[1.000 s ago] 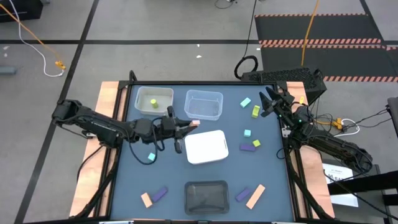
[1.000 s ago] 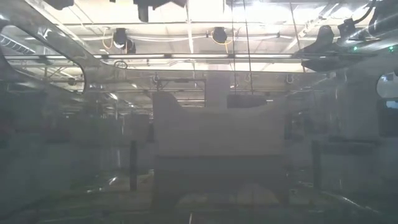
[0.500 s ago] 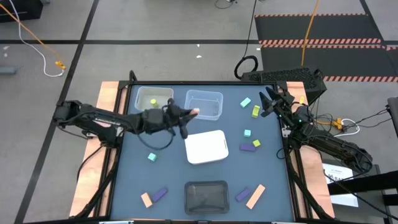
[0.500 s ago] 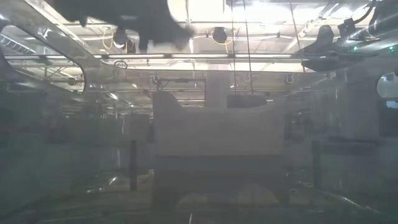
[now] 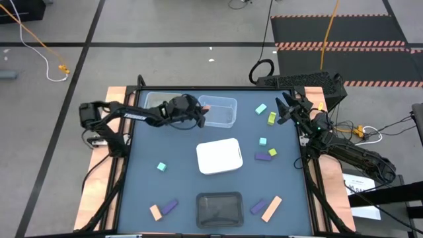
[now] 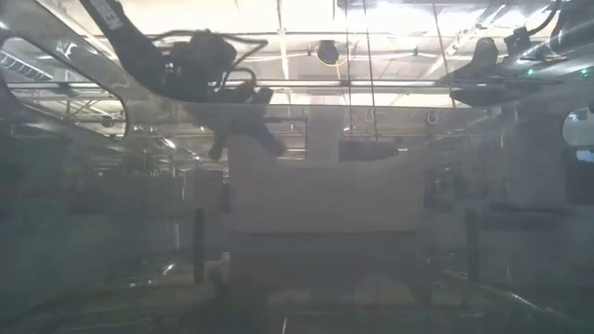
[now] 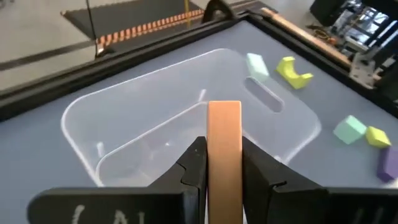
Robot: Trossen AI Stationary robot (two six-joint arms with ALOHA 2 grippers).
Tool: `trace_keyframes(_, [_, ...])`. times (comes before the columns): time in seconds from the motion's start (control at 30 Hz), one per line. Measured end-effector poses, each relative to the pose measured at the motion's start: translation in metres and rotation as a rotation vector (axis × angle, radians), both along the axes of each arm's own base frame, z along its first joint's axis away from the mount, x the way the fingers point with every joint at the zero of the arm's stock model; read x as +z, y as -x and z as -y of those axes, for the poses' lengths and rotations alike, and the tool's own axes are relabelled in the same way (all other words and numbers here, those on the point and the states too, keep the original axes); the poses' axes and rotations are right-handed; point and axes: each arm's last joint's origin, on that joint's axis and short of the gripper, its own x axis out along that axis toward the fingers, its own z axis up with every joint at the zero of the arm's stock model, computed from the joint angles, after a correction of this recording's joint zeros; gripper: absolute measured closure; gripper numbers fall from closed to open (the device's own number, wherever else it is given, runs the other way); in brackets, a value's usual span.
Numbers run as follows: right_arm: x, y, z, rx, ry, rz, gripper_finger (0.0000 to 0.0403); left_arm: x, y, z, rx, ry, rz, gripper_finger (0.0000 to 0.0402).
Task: Sort & place blocks by color
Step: Put the top brown block into the transparent bin, then put the bottom left light blue block into the white bin
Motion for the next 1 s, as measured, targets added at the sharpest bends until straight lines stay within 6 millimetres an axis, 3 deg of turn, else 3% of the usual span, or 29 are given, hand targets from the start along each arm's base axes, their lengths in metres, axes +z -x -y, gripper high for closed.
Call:
trace_keyframes(0.23, [0.000,0.000,0.000,0.000,-0.001,0.000,0.0156,-0.016,0.000,-0.009,0.009,0.045,-0.036,0.0322])
trace_keyframes(0.7, [0.000,0.000,0.000,0.000,0.000,0.000,0.0156,-0.009,-0.005,-0.006,-0.031,-0.003,0.022,0.0303])
trace_keyframes(0.83, [0.000,0.000,0.000,0.000,0.000,0.000,0.0156,0.012,-0.006,0.009,-0.146,-0.043,0.087,0.0303])
trace_keyframes(1.0, [0.000,0.000,0.000,0.001,-0.002,-0.002,0.0156,0.031,0.001,0.053,-0.299,-0.108,-0.017,0.0302])
